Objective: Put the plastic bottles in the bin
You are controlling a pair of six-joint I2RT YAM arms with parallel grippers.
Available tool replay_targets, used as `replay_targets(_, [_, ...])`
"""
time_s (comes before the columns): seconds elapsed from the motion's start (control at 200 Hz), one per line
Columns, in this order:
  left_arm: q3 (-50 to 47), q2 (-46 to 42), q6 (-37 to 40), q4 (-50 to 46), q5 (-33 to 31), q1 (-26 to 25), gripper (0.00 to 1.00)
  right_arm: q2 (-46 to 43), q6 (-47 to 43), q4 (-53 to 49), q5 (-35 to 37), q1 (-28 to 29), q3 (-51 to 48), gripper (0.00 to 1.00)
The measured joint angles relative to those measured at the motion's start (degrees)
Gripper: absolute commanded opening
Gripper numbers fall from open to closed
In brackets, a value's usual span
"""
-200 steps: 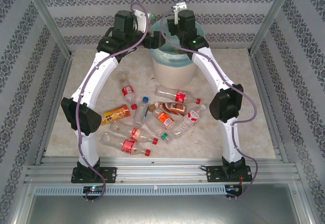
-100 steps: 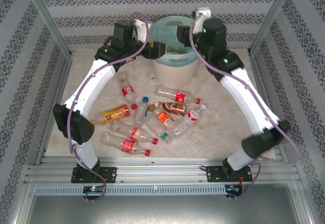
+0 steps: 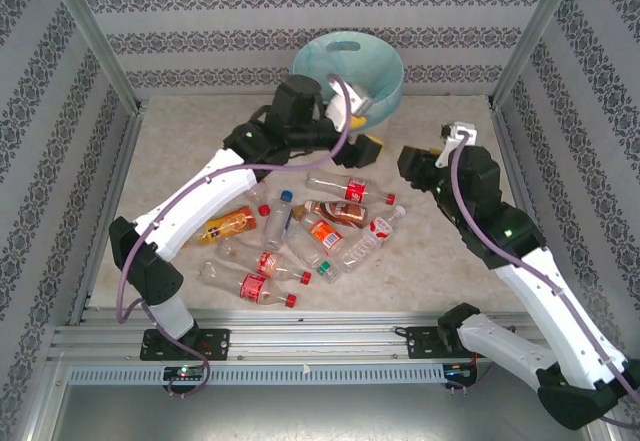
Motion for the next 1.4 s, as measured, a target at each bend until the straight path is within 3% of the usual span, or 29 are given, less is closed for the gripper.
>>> replay_targets(0.205, [-3.50,-0.83,2.14,-0.85,-1.22,-6.91,0.78,-5.77,5.18,-4.24,-0.07,0.02,-4.85,0.55])
replay_targets(0.41, [-19.12,-10.23,0.44,-1.14,-1.29,-7.37,0.79,-11.21,10.03,-10.32,-1.40,0.02,-13.42,0.55])
replay_targets(0.674, [-32.17,-17.92,-0.37,-0.37,-1.29,-7.37,0.80,-9.77,15.23,-9.09,-3.39,0.02,-23.37,0.55])
replay_targets(0.984, [-40.22,-16.90,-2.40,5.70,-2.47,-7.61,0.82,0.59,15.45,0.31,-5.55,-4.55,-25.97,0.55])
replay_targets(1.224, [-40.50,-11.91,-2.97,11.56,-3.08,-7.78,0.84,4.09,17.00,8.04,-11.43,-11.82,-30.82,0.55])
replay_targets(1.404, [-37.20,-6.01,-1.62,13.31,-3.52,-7.78,0.84,4.15,19.58,9.90,-14.25,-12.50,-33.31,0.56])
